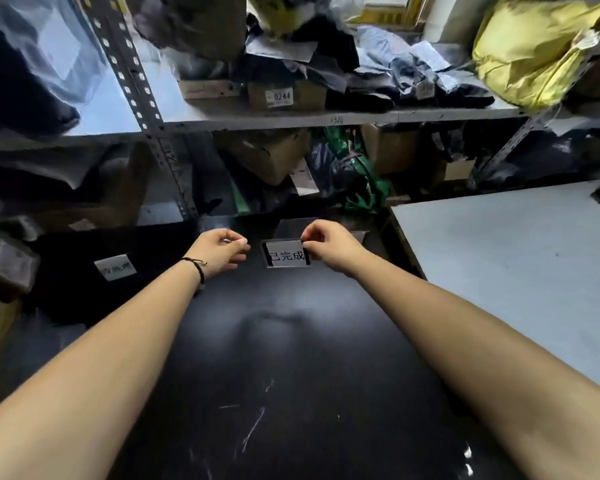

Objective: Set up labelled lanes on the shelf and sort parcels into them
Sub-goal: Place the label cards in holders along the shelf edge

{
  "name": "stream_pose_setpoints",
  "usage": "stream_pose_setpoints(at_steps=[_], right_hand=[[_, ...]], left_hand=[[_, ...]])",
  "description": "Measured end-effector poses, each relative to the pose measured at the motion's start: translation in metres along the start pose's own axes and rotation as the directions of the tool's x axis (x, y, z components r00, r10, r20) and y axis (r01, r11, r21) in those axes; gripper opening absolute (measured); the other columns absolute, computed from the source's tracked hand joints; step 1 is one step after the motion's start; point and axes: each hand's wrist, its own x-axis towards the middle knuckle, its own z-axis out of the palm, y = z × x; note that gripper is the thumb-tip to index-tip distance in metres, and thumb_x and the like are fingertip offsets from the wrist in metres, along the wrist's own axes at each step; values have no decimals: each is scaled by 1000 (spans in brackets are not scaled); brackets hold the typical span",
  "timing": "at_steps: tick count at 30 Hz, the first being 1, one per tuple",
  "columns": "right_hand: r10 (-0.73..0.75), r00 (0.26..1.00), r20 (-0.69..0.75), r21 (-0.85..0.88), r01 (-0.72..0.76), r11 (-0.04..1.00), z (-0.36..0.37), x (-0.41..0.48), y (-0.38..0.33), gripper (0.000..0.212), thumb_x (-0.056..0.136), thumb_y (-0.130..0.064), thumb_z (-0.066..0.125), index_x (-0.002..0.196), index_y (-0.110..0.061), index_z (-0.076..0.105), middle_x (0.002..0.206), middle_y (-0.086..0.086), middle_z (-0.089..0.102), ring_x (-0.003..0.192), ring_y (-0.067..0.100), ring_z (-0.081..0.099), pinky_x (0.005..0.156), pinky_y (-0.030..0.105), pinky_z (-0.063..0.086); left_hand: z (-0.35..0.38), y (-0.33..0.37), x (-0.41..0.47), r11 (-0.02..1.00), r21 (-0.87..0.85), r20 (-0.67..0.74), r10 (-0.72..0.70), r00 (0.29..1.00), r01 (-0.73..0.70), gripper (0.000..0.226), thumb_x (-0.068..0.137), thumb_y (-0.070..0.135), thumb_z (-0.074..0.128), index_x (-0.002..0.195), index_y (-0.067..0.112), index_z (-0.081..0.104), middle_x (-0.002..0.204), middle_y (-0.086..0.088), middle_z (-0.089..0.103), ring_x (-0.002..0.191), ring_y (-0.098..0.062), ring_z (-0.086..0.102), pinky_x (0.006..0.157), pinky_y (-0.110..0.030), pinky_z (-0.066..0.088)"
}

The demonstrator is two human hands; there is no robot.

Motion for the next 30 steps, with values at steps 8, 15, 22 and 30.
stream_pose_setpoints(at_steps=[8,15,22,30], right_hand=[[101,990,96,-11,-100,995,18,79,77,9,98,-11,59,94,-19,61,86,-3,62,81,17,60,75,34,52],[115,980,160,86,-130,988,34,135,102,8,98,-4,58,98,-12,60,92,7,60,82,18,56,72,27,48],[128,977,171,68,-141,988,47,175,112,11,98,-3,58,95,-13,58,81,-3,58,71,8,53,63,20,42],[143,981,133,45,-150,988,56,183,126,13,94,-9,67,107,-10,64,95,2,64,88,17,60,82,27,48]], left_hand=[[10,-36,62,990,18,-45,-137,989,138,14,101,16,55,89,19,61,94,-1,71,82,-13,67,71,-26,52],[17,-51,94,975,1,-36,-220,975,221,10,101,18,55,94,21,62,96,0,71,83,-12,67,77,-28,52],[27,-62,111,952,31,-1,-305,953,304,6,100,17,56,98,20,62,102,-4,70,88,-15,67,88,-35,54],[34,-56,114,949,55,15,-312,950,311,9,100,17,56,106,14,62,103,-2,70,87,-15,67,93,-38,53]])
